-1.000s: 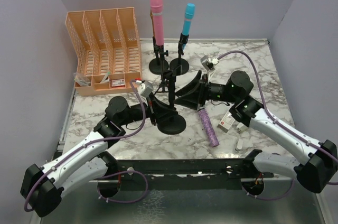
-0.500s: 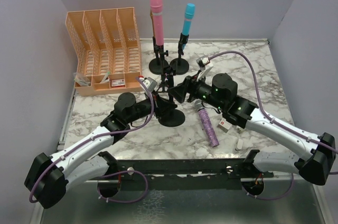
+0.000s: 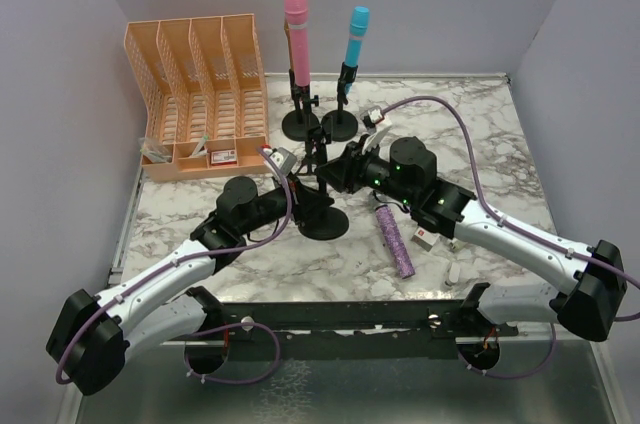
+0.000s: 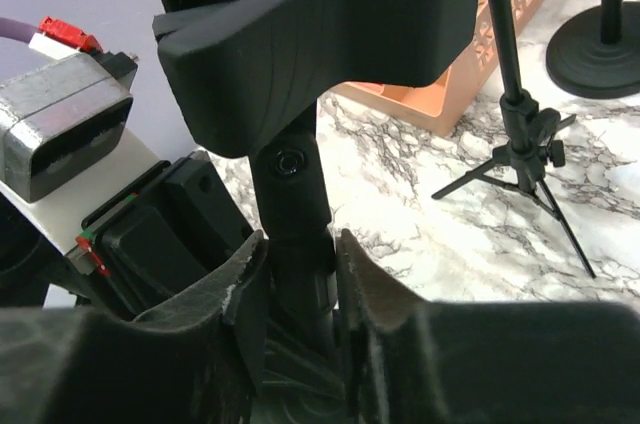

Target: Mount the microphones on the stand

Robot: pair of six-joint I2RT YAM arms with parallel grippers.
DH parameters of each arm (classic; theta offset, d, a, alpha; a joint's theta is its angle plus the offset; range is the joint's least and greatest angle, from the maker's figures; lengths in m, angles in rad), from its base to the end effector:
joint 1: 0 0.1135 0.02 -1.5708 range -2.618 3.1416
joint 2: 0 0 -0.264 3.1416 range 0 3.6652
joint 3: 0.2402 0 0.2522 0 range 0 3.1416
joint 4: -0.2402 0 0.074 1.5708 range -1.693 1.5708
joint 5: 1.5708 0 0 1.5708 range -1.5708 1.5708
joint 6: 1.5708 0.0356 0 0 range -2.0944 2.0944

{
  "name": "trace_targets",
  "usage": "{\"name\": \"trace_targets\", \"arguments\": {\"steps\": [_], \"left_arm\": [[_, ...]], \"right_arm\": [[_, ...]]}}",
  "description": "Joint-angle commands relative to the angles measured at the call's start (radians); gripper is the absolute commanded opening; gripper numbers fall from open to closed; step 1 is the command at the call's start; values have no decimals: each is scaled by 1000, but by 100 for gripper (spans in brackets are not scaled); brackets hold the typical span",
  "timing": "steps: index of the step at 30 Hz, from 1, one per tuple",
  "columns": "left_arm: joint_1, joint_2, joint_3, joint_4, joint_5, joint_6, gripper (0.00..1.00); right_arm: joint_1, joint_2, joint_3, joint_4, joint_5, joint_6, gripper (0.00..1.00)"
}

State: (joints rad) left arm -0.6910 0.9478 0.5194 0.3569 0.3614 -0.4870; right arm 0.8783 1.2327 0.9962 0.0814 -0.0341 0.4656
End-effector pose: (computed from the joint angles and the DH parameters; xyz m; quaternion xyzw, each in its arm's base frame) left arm 0.1621 -0.1504 0.2731 0.1951 0.7038 -0.4817 0.4843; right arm 0.1861 0.2262 0.3466 -0.1665 0.7413 0.4148 0.5007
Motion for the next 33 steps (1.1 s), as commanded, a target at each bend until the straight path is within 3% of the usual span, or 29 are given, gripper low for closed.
{"name": "trace_targets", "arguments": {"steps": [1,4,10,15,17,21,24,28,33], "left_arm": [[2,-40,-9,65,115,6,0],[1,-67,-15,65,170,-5,0],[1,-120,-1,66,262,-32,0],[2,-146,8,68,268,-25,0],[1,-156,-5,68,214,-8,0],[1,-141,-19,68,92,4,0],[2,-120,-24,68,22,9,0],[1,-93,-24,68,-15,33,0],[0,-66,-19,69,-28,31,0]], "right_arm": [[-5,-7,-19,72,-112,-50,27],[-57,-39,-61,129,-287,-69,19],[-188,-79,-100,239,-732,-124,13],[-205,-78,-83,245,-1066,-251,12],[-205,-111,-99,237,-999,-256,25],[-205,-159,-123,179,-565,-205,56],[-205,-168,-154,183,-378,-146,61],[-173,-190,-225,320,-341,-95,62],[-81,-138,-143,193,-139,-90,65]]}}
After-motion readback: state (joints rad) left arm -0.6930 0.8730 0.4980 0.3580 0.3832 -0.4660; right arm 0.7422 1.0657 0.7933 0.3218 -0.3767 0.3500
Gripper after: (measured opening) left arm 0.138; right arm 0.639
